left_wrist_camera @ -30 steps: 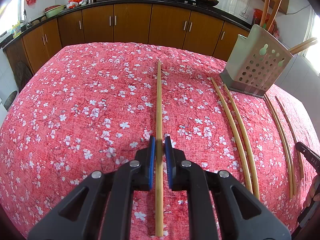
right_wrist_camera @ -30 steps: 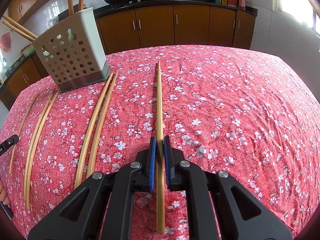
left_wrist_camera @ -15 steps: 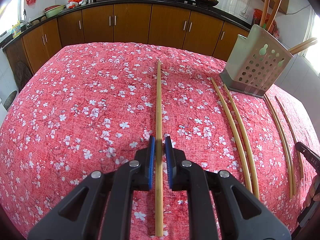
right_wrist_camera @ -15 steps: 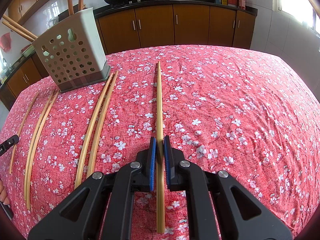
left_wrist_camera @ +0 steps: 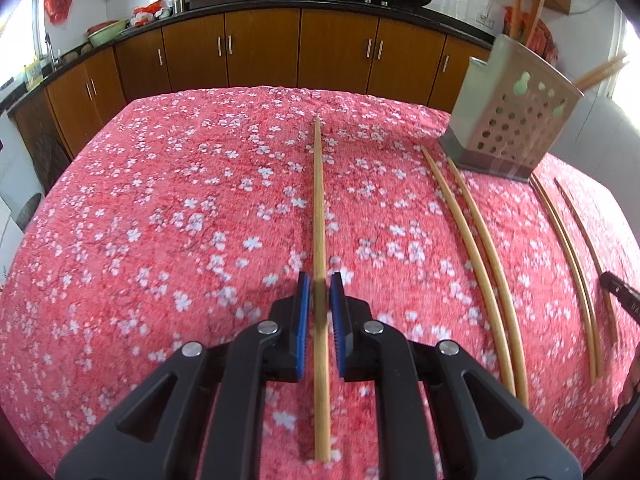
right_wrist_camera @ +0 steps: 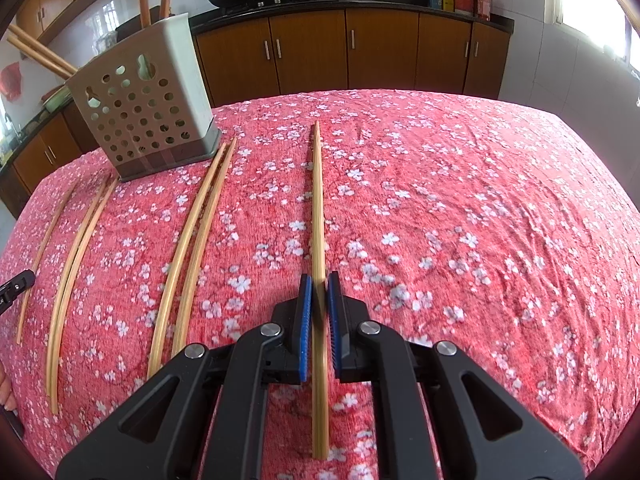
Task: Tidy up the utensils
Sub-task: 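Hold the left tool's chopstick on the cloth while the right tool holds its own, then lift the left tool's chopstick upright over the holder while the right tool does likewise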
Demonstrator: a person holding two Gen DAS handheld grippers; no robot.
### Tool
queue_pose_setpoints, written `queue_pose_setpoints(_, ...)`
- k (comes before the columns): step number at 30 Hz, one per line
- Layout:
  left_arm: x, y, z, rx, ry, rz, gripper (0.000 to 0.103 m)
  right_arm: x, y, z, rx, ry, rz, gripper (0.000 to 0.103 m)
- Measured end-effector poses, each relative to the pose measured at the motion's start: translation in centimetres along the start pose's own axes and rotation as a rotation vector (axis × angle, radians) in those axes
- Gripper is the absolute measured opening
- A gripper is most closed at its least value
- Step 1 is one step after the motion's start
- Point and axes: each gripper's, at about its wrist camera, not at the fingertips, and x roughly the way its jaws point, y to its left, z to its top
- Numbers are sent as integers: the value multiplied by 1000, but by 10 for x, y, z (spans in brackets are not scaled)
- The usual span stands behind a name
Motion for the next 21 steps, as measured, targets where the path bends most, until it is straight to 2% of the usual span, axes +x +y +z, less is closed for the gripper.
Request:
queue_pose_setpoints(11, -7, -5, -9, 34, 3, 20, 8, -6, -2, -2, 14, -1, 23, 8)
queue_pose_setpoints(14, -10, -5, -9, 42, -9, 21, 8, -18, -5, -1, 23, -32, 24, 8)
queue_pose_setpoints(21, -61, -1, 15, 20, -162, -13, 8, -65, -11, 19, 42, -178, 38, 8)
